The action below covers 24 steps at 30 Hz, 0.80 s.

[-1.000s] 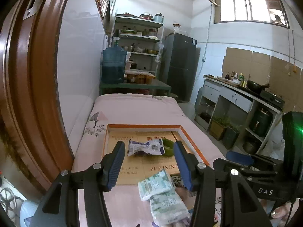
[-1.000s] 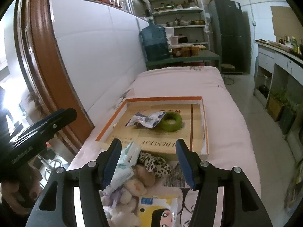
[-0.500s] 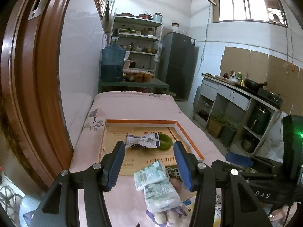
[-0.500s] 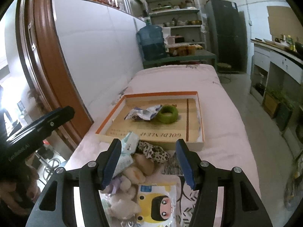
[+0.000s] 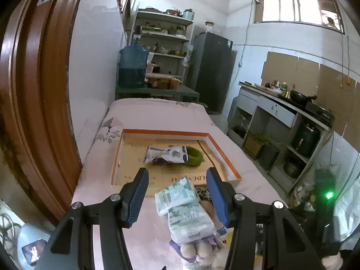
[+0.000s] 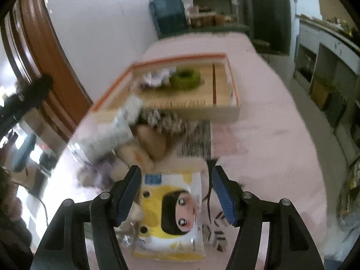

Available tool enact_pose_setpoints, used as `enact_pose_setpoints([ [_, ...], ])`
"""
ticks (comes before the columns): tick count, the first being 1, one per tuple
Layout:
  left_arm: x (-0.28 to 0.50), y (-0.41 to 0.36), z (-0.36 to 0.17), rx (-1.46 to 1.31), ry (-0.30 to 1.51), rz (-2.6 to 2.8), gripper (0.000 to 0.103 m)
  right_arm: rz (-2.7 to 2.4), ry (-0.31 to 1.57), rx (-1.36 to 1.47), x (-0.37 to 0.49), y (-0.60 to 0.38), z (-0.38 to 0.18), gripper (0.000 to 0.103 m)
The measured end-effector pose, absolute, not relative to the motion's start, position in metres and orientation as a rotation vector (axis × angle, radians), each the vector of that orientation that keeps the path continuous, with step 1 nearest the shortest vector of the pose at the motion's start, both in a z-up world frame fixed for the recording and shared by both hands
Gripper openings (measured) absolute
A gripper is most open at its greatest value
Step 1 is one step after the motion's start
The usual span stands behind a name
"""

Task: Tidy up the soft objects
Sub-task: 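Move both tools back toward the pile of soft items, then grasp the white Flower tissue pack with left tool while right tool grasps yellow wipes pack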

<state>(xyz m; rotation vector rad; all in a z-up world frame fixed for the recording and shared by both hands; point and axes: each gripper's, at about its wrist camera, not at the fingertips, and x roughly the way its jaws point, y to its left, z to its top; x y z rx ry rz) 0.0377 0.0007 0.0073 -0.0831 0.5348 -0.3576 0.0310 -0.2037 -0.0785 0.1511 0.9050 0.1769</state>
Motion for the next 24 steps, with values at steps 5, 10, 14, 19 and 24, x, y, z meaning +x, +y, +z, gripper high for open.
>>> enact_pose_setpoints([
  [5, 0.038, 0.0, 0.003, -0.083, 0.542, -0.362, 0.053, 0.181, 0.992, 0.131, 0.038, -0.2, -0.101, 0.068],
  [10, 0.038, 0.0, 0.001, -0.088, 0.549, -0.362, 0.053, 0.211, 1.029, 0.127, 0.04, -0.194, -0.108, 0.073],
  [14, 0.039, -0.003, -0.003, -0.084, 0.559, -0.371, 0.053, 0.212, 1.042, 0.11, 0.042, -0.19, -0.109, 0.073],
  [19, 0.041, -0.012, -0.01, -0.067, 0.591, -0.402, 0.053, 0.203, 1.05, 0.069, 0.044, -0.184, -0.111, 0.073],
  [24, 0.048, -0.021, -0.023, -0.048, 0.652, -0.427, 0.053, 0.198, 1.048, 0.071, 0.043, -0.184, -0.113, 0.074],
])
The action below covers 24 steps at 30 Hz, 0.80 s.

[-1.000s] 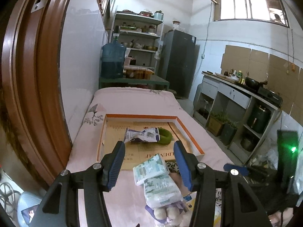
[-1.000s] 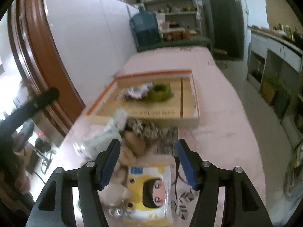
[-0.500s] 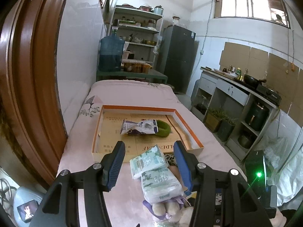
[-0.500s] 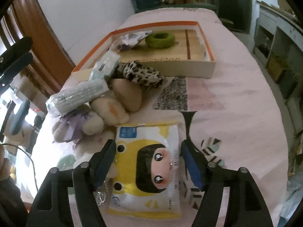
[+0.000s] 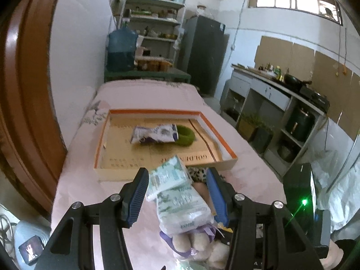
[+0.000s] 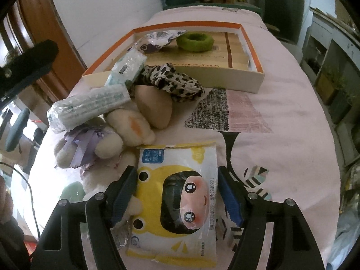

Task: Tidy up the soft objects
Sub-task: 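Grasp the white Flower tissue pack with left tool while right tool grasps yellow wipes pack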

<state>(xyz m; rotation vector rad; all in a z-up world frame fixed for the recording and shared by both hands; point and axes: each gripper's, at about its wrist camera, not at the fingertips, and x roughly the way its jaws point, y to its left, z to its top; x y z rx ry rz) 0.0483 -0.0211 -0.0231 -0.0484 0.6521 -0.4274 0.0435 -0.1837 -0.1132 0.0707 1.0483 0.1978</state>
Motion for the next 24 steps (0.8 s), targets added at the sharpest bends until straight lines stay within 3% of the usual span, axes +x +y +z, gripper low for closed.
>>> enact_pose_setpoints([
  [24, 0.072, -0.037, -0.064, 0.001, 0.862, -0.499, 0.054, 0.2, 1.035, 0.083, 0.043, -0.185, -0.116, 0.075],
])
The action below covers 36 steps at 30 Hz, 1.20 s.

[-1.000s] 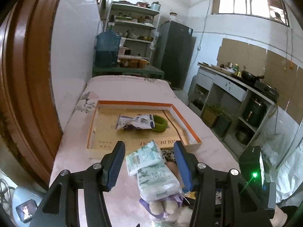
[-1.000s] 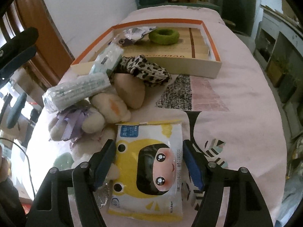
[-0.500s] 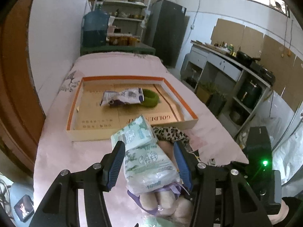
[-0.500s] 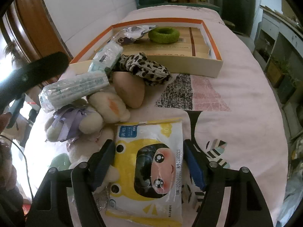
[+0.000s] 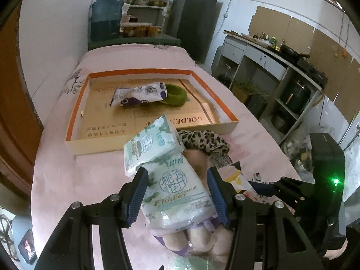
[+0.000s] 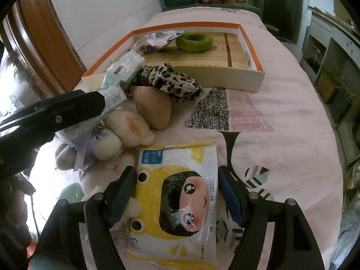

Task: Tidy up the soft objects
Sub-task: 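Grasp the white Flower tissue pack with left tool while right tool grasps yellow wipes pack, then carry the tissue pack and yellow wipes pack with both tools over the box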

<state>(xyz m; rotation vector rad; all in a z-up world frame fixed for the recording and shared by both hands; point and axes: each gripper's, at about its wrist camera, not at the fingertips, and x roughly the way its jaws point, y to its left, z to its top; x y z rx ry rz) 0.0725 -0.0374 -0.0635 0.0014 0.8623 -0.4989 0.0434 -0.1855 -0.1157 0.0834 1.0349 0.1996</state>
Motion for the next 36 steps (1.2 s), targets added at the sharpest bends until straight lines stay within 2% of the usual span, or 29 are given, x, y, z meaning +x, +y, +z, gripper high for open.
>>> enact_pose_setpoints([
  [2, 0.072, -0.035, -0.065, -0.006, 0.866, -0.494, 0.056, 0.199, 1.032, 0.084, 0.043, -0.185, -0.116, 0.075],
  [9, 0.072, -0.024, -0.075, -0.027, 0.892, -0.447, 0.074, 0.195, 1.027, 0.086, 0.042, -0.185, -0.115, 0.075],
  [11, 0.074, -0.023, -0.08, -0.04, 0.907, -0.442, 0.075, 0.195, 1.025, 0.089, 0.042, -0.185, -0.116, 0.075],
  [14, 0.075, -0.024, -0.088, -0.037, 0.923, -0.433, 0.074, 0.197, 1.024, 0.09, 0.042, -0.185, -0.116, 0.075],
  [18, 0.074, -0.022, -0.089, -0.08, 0.921, -0.451, 0.058, 0.195, 1.024, 0.09, 0.042, -0.185, -0.116, 0.075],
  [26, 0.067, -0.02, -0.082, -0.069, 0.881, -0.434, 0.055, 0.187, 1.011, 0.11, 0.039, -0.188, -0.114, 0.075],
  [31, 0.06, -0.013, -0.072, -0.087, 0.832, -0.428, 0.054, 0.189, 0.981, 0.12, 0.031, -0.191, -0.109, 0.065],
  [36, 0.055, -0.005, -0.061, -0.121, 0.792, -0.422, 0.054, 0.187, 0.969, 0.123, 0.025, -0.194, -0.104, 0.06],
])
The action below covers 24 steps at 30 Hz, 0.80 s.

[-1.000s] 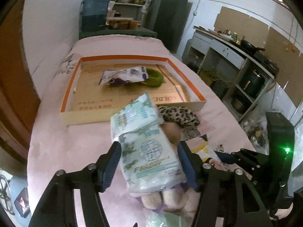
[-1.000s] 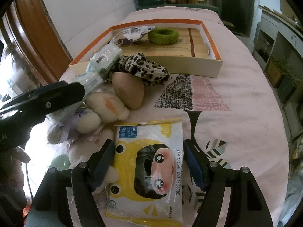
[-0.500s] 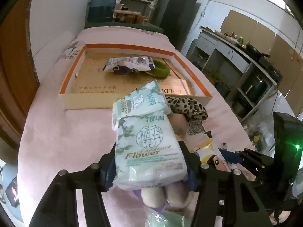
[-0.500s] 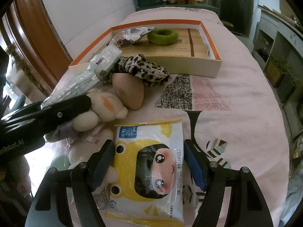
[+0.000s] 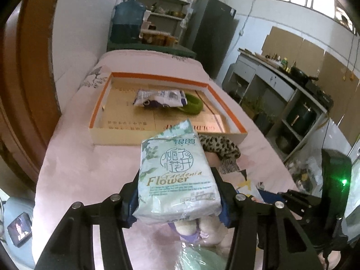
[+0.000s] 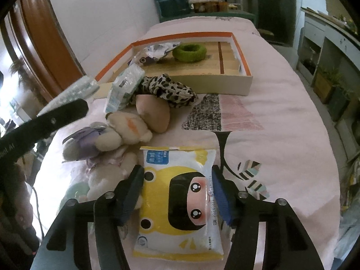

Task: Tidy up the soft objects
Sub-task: 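Carry the tissue pack and yellow wipes pack with both tools over the box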

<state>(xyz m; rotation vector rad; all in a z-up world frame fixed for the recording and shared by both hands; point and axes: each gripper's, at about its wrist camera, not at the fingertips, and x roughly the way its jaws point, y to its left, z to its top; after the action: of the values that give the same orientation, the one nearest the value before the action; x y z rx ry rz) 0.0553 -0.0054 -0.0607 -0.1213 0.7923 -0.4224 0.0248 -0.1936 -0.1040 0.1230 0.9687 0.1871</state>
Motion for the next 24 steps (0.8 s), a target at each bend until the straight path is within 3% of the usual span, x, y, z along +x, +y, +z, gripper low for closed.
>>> enact_pose_setpoints([
  [24, 0.058, 0.002, -0.021, -0.144, 0.677, -0.427, 0.054, 0.208, 0.847, 0.087, 0.033, -0.205, -0.041, 0.057],
])
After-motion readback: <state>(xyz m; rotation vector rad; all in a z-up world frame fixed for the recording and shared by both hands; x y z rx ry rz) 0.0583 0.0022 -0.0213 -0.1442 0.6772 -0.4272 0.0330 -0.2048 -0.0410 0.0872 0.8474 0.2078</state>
